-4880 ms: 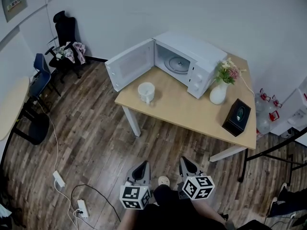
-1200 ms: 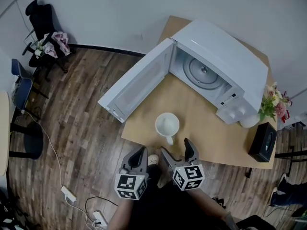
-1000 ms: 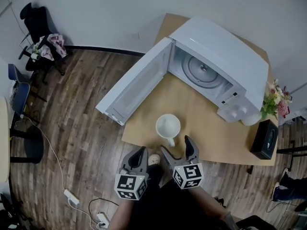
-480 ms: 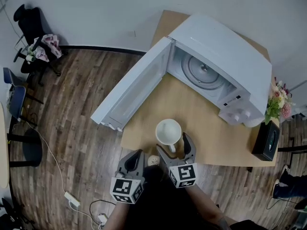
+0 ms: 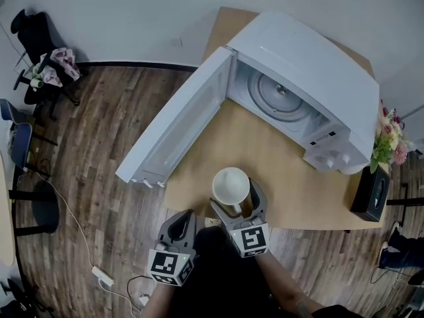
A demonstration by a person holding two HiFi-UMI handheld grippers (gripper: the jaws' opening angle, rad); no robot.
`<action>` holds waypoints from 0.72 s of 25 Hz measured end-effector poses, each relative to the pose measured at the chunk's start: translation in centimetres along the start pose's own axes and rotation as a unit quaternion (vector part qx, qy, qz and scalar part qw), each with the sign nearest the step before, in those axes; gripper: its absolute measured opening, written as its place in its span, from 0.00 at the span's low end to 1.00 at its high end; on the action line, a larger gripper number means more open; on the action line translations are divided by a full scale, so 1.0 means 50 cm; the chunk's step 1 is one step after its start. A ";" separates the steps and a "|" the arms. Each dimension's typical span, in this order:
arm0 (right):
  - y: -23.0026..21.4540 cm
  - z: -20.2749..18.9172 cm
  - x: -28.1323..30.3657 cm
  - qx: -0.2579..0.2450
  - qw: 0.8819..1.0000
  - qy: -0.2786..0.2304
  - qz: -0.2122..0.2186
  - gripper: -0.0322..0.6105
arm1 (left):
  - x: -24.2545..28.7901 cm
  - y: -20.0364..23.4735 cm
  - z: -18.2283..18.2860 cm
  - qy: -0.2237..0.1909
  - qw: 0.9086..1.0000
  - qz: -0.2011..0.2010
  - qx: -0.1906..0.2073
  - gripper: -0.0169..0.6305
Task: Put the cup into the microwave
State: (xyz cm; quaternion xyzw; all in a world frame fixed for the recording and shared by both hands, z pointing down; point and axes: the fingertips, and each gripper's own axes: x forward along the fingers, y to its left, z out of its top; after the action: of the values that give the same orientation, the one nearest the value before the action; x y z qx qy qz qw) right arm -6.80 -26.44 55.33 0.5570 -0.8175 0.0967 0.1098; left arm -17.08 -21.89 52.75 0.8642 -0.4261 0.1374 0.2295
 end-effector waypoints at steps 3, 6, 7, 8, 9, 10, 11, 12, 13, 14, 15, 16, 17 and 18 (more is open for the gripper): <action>-0.001 0.005 0.003 0.003 1.000 -0.008 0.001 0.74 | 0.003 0.004 -0.002 0.002 1.000 -0.002 0.001 0.04; 0.000 0.000 0.010 -0.002 1.000 0.008 0.007 0.73 | 0.006 0.006 -0.005 0.007 1.000 -0.002 0.002 0.03; -0.001 -0.002 0.013 -0.003 1.000 0.013 0.009 0.73 | 0.008 0.006 -0.006 0.008 1.000 -0.002 0.001 0.04; -0.002 -0.003 0.016 -0.001 1.000 0.015 0.010 0.73 | 0.010 0.006 -0.007 0.009 1.000 -0.002 0.000 0.03; -0.004 -0.004 0.017 0.002 1.000 0.016 0.010 0.73 | 0.012 0.006 -0.008 0.010 1.000 -0.003 0.001 0.03; -0.006 -0.005 0.017 0.006 1.000 0.015 0.008 0.73 | 0.014 0.005 -0.010 0.010 1.000 -0.005 0.002 0.03; -0.008 -0.006 0.016 0.009 1.000 0.015 0.005 0.73 | 0.015 0.003 -0.010 0.010 1.000 -0.006 0.003 0.04; -0.009 -0.006 0.015 0.010 1.000 0.015 0.003 0.73 | 0.015 0.002 -0.009 0.009 1.000 -0.007 0.004 0.04; -0.010 -0.006 0.014 0.011 1.000 0.014 0.002 0.73 | 0.014 0.002 -0.008 0.009 1.000 -0.006 0.005 0.04; -0.010 -0.006 0.013 0.010 1.000 0.014 0.001 0.73 | 0.013 0.003 -0.007 0.008 1.000 -0.006 0.005 0.03; -0.010 -0.006 0.013 0.010 1.000 0.014 0.001 0.73 | 0.012 0.003 -0.007 0.008 1.000 -0.005 0.005 0.03; -0.010 -0.006 0.013 0.010 1.000 0.014 0.001 0.73 | 0.010 0.004 -0.008 0.008 1.000 -0.004 0.005 0.03; -0.010 -0.006 0.013 0.011 1.000 0.013 0.001 0.73 | 0.009 0.005 -0.010 0.008 1.000 -0.003 0.005 0.04; -0.011 -0.006 0.012 0.011 1.000 0.013 0.000 0.73 | 0.008 0.005 -0.011 0.009 1.000 -0.003 0.005 0.03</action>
State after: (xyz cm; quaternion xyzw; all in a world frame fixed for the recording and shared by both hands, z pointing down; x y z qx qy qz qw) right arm -6.51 -27.09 55.81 0.5567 -0.8150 0.1128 0.1147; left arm -17.09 -22.02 53.47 0.8651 -0.4212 0.1467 0.2294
